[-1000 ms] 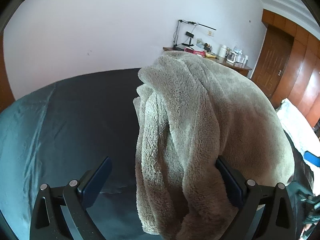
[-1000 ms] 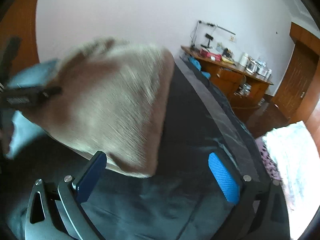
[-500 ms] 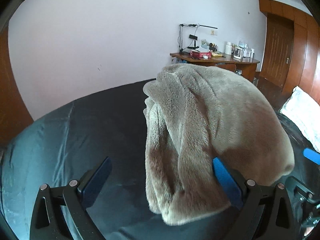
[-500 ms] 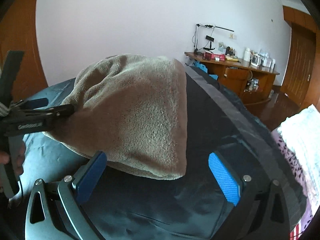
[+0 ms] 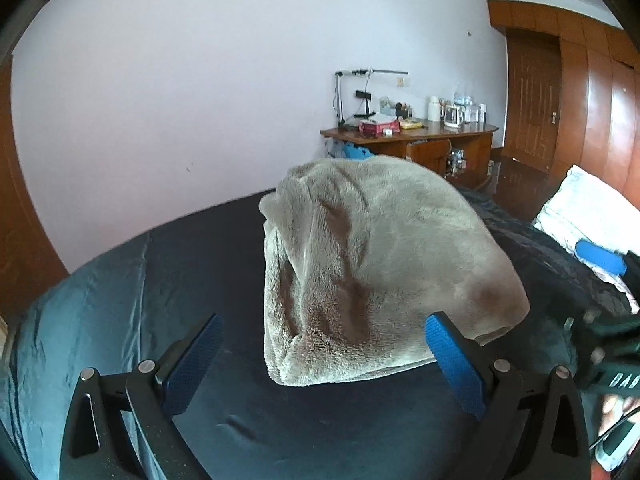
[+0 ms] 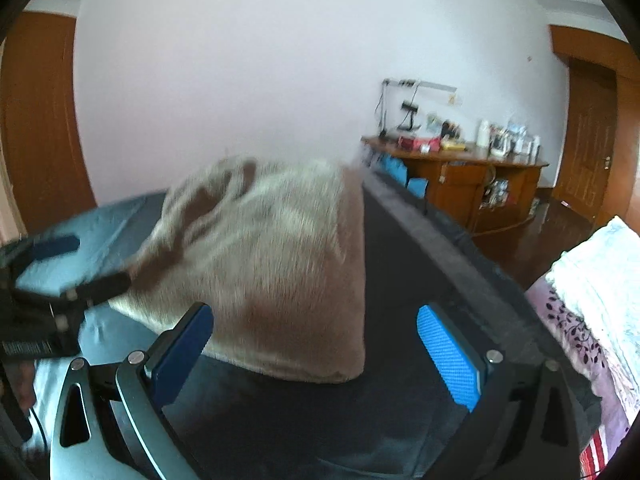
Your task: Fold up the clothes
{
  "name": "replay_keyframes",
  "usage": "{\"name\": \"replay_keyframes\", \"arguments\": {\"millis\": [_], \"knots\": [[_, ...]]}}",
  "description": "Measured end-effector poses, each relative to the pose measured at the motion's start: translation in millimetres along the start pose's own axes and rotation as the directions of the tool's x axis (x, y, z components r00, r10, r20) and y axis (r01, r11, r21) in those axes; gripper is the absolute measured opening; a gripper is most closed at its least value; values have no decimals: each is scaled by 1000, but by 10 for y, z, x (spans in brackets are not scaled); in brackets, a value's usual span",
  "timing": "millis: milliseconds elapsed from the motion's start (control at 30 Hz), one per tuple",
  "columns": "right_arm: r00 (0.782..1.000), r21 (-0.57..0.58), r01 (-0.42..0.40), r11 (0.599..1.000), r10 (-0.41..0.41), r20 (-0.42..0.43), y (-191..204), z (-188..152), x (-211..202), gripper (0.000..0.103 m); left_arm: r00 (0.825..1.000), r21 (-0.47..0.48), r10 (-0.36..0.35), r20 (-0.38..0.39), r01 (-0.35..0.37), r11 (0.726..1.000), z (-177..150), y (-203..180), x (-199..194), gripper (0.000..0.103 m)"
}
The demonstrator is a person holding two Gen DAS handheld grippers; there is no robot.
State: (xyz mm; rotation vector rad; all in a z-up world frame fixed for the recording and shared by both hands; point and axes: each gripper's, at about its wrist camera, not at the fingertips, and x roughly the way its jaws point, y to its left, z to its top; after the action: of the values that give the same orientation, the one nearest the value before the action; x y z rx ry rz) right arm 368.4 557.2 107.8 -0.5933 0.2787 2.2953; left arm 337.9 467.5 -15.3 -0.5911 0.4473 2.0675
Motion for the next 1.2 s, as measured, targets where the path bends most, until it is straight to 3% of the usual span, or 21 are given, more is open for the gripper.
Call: {"name": "replay_keyframes", "arguments": {"millis": [200, 1200], "knots": [[997, -4, 13, 1000, -13, 79, 42, 102, -160, 102, 1000, -21, 2, 5, -2, 1000, -44, 45, -28, 103], [1000, -52, 7, 999, -5, 31, 233, 9, -141, 102, 999, -61, -39, -3, 39, 997, -174, 125, -63, 103]]}}
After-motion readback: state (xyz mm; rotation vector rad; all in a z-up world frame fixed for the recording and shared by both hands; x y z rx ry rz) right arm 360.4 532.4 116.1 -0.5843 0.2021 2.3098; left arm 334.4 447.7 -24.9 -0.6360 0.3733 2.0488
